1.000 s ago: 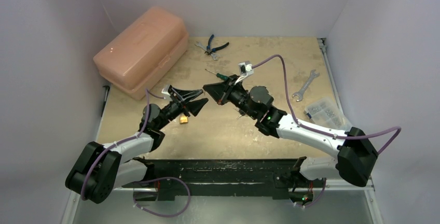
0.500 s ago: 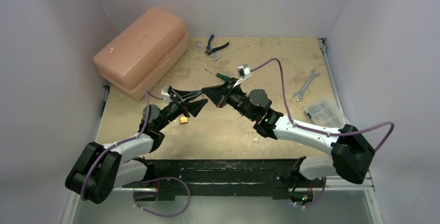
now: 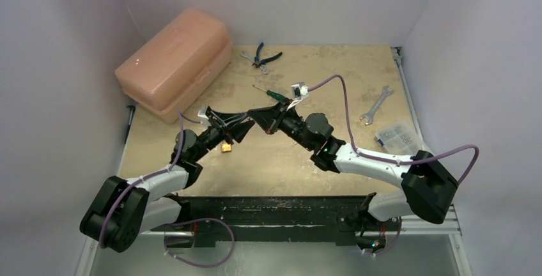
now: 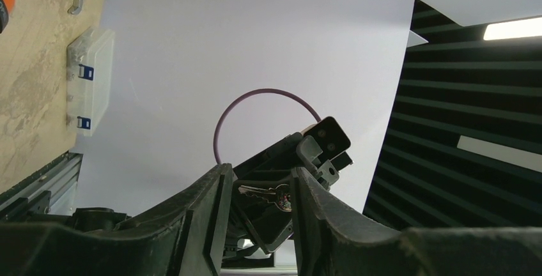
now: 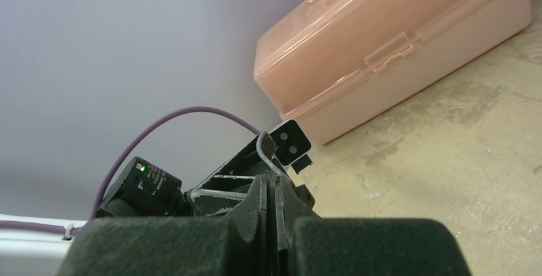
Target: Unlock with the key
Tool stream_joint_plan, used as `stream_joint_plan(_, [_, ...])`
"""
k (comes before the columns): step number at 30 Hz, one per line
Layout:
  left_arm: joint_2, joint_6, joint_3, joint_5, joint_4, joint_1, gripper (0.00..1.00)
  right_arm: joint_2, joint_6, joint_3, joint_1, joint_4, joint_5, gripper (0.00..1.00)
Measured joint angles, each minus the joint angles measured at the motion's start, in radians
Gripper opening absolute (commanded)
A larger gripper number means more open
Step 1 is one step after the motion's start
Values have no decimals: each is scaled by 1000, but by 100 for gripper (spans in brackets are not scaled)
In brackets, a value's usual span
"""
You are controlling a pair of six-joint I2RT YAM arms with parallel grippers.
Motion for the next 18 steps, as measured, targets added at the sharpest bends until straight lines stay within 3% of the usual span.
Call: stream_joint_plan(18, [-21, 0, -16, -16, -1, 0, 19, 0, 8, -53, 5, 46, 0, 0])
